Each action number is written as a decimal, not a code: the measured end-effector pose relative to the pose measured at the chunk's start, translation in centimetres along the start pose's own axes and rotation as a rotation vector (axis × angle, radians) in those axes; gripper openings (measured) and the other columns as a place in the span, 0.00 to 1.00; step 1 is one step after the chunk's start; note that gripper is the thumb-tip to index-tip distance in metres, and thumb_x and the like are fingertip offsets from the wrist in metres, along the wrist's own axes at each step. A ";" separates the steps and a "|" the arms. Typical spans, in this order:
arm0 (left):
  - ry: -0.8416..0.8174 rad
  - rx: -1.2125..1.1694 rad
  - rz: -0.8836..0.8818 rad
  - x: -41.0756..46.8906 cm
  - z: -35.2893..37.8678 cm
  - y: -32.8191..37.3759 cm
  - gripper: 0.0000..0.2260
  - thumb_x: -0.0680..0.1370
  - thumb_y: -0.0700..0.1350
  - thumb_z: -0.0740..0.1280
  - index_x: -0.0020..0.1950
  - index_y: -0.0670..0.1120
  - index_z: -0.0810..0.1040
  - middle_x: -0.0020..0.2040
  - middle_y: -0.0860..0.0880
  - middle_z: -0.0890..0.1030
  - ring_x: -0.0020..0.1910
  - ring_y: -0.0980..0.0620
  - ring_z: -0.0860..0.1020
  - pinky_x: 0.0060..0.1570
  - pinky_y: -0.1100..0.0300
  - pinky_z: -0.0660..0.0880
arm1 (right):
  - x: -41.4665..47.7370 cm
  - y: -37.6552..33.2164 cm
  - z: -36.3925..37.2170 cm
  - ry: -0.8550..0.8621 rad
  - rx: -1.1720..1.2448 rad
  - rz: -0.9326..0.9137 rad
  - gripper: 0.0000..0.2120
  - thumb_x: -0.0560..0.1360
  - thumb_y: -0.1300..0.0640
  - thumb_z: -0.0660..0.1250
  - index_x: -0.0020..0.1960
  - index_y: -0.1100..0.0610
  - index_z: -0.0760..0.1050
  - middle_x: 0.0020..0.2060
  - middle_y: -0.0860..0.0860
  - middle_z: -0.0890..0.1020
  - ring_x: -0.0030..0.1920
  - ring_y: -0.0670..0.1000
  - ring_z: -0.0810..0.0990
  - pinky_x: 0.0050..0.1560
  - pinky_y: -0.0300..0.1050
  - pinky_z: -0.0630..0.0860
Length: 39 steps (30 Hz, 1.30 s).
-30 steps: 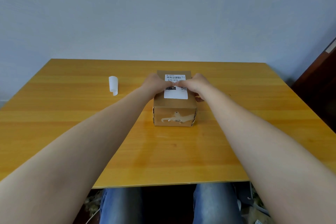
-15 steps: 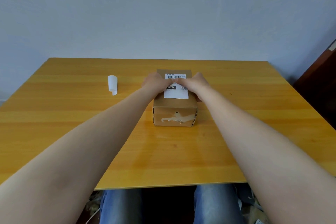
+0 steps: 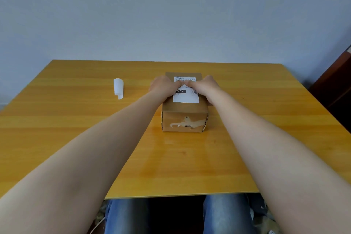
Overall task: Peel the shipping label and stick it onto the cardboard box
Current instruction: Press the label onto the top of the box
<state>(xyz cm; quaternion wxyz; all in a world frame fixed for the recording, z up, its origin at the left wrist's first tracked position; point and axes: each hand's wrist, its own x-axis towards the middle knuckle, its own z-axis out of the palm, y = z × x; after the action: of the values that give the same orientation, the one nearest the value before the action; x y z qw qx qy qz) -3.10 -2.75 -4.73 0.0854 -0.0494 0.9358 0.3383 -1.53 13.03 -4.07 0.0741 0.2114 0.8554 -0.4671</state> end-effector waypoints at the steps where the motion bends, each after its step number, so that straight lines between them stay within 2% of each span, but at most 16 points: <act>1: -0.004 0.002 0.002 0.0 0.0 0.1 0.26 0.78 0.66 0.65 0.44 0.42 0.78 0.56 0.41 0.83 0.56 0.41 0.82 0.42 0.55 0.71 | 0.0 0.0 0.0 -0.003 0.002 0.001 0.49 0.62 0.30 0.78 0.71 0.57 0.69 0.61 0.54 0.83 0.59 0.59 0.84 0.59 0.59 0.83; 4: -0.020 -0.016 -0.016 0.0 -0.1 0.1 0.25 0.79 0.66 0.65 0.45 0.42 0.77 0.55 0.42 0.82 0.54 0.42 0.82 0.42 0.55 0.72 | 0.0 0.1 0.0 -0.018 0.001 0.004 0.48 0.63 0.30 0.77 0.72 0.57 0.69 0.62 0.55 0.83 0.60 0.59 0.83 0.58 0.57 0.82; 6: -0.045 -0.060 -0.017 0.0 -0.2 0.0 0.25 0.79 0.65 0.66 0.45 0.41 0.78 0.54 0.42 0.82 0.53 0.42 0.82 0.44 0.54 0.74 | -0.2 0.0 -0.2 -0.035 0.009 0.008 0.46 0.65 0.31 0.77 0.72 0.57 0.69 0.61 0.54 0.83 0.57 0.58 0.84 0.48 0.53 0.82; 7: -0.063 -0.105 -0.025 0.2 -0.2 -0.2 0.25 0.79 0.64 0.66 0.49 0.40 0.79 0.55 0.42 0.82 0.54 0.42 0.82 0.47 0.53 0.76 | -0.5 -0.1 -0.3 -0.043 0.013 0.007 0.42 0.68 0.33 0.76 0.71 0.57 0.70 0.60 0.54 0.83 0.53 0.57 0.83 0.42 0.50 0.79; 9: -0.110 -0.202 -0.044 0.2 -0.3 -0.3 0.27 0.77 0.64 0.68 0.58 0.40 0.81 0.58 0.42 0.83 0.57 0.41 0.82 0.58 0.49 0.80 | -0.7 0.0 -0.7 -0.068 0.028 0.018 0.29 0.74 0.38 0.75 0.65 0.56 0.72 0.53 0.53 0.83 0.44 0.53 0.80 0.36 0.46 0.73; 11: -0.134 -0.285 -0.055 -0.2 -0.6 -0.5 0.27 0.76 0.63 0.70 0.62 0.42 0.80 0.58 0.42 0.83 0.56 0.42 0.82 0.61 0.46 0.80 | -1.2 0.2 -1.1 -0.085 0.029 0.027 0.17 0.77 0.42 0.73 0.52 0.54 0.72 0.47 0.51 0.80 0.40 0.52 0.77 0.37 0.46 0.72; 12: -0.143 -0.314 -0.059 -0.4 -0.7 -0.5 0.26 0.75 0.62 0.71 0.62 0.43 0.80 0.58 0.43 0.83 0.56 0.42 0.82 0.61 0.46 0.80 | -1.6 0.2 -1.3 -0.092 0.038 0.024 0.16 0.78 0.44 0.73 0.47 0.53 0.70 0.45 0.51 0.79 0.40 0.51 0.76 0.37 0.46 0.72; 14: -0.162 -0.345 -0.048 -0.5 -0.7 -0.7 0.21 0.73 0.59 0.73 0.59 0.46 0.80 0.57 0.45 0.83 0.56 0.43 0.82 0.61 0.46 0.80 | -2.2 0.1 -1.5 -0.104 0.050 0.018 0.16 0.78 0.46 0.73 0.45 0.51 0.69 0.44 0.50 0.79 0.41 0.52 0.77 0.40 0.47 0.73; 16: -0.172 -0.343 -0.032 -0.8 -0.8 -1.0 0.10 0.76 0.55 0.73 0.51 0.51 0.78 0.54 0.47 0.83 0.55 0.45 0.82 0.61 0.48 0.80 | -2.6 0.1 -1.4 -0.113 0.067 0.019 0.15 0.77 0.45 0.74 0.45 0.51 0.70 0.45 0.51 0.80 0.46 0.55 0.79 0.45 0.50 0.75; 19: -0.167 -0.336 -0.013 -1.1 -0.7 -1.1 0.08 0.78 0.54 0.72 0.51 0.52 0.77 0.55 0.48 0.83 0.56 0.45 0.82 0.61 0.48 0.80 | -2.9 0.3 -1.4 -0.113 0.081 0.011 0.15 0.77 0.45 0.75 0.46 0.51 0.70 0.46 0.50 0.81 0.46 0.54 0.79 0.49 0.52 0.76; 23: -0.128 -0.282 -0.029 -0.9 -0.3 -1.1 0.20 0.76 0.60 0.73 0.58 0.45 0.79 0.58 0.45 0.82 0.58 0.43 0.81 0.58 0.50 0.80 | -3.3 0.3 -1.1 -0.109 0.082 -0.006 0.17 0.76 0.44 0.76 0.53 0.53 0.74 0.45 0.49 0.81 0.45 0.53 0.80 0.47 0.50 0.76; 26: -0.110 -0.225 -0.041 -0.6 0.2 -0.9 0.32 0.72 0.66 0.71 0.65 0.42 0.79 0.61 0.42 0.81 0.59 0.41 0.80 0.60 0.46 0.80 | -3.5 0.1 -1.0 -0.089 0.051 -0.019 0.18 0.76 0.43 0.75 0.55 0.53 0.74 0.46 0.50 0.81 0.46 0.54 0.80 0.40 0.47 0.74; 30: -0.072 -0.135 -0.040 0.0 0.4 -0.6 0.30 0.77 0.63 0.70 0.64 0.39 0.78 0.59 0.41 0.81 0.57 0.42 0.81 0.55 0.50 0.79 | -3.4 0.0 -1.0 -0.073 -0.009 -0.025 0.18 0.76 0.41 0.75 0.55 0.53 0.76 0.42 0.49 0.79 0.40 0.52 0.78 0.34 0.44 0.70; 33: -0.053 -0.111 -0.044 0.2 0.4 -0.5 0.29 0.77 0.64 0.70 0.63 0.39 0.78 0.59 0.42 0.82 0.56 0.42 0.82 0.54 0.50 0.80 | -3.1 -0.2 -0.9 -0.055 -0.022 -0.009 0.24 0.74 0.38 0.75 0.60 0.55 0.78 0.50 0.52 0.84 0.49 0.57 0.83 0.35 0.45 0.72; 35: -0.056 -0.084 -0.063 0.4 0.3 -0.4 0.34 0.76 0.66 0.69 0.65 0.38 0.77 0.61 0.41 0.80 0.58 0.42 0.81 0.55 0.50 0.79 | -2.9 -0.2 -0.7 -0.050 -0.025 0.004 0.29 0.73 0.37 0.75 0.64 0.56 0.78 0.55 0.54 0.85 0.52 0.58 0.84 0.34 0.46 0.72; 39: -0.048 -0.019 -0.084 0.7 0.3 -0.2 0.42 0.73 0.71 0.66 0.71 0.37 0.73 0.66 0.40 0.77 0.61 0.41 0.78 0.56 0.50 0.79 | -2.5 -0.4 -0.7 -0.044 -0.038 0.011 0.32 0.73 0.35 0.74 0.67 0.57 0.76 0.56 0.54 0.84 0.50 0.58 0.83 0.33 0.46 0.71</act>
<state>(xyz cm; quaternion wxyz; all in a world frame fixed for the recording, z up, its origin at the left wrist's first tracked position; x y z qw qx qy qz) -3.73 -2.78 -5.22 0.1216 -0.0811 0.9274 0.3443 0.56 12.73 -2.56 0.0992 0.2043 0.8610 -0.4550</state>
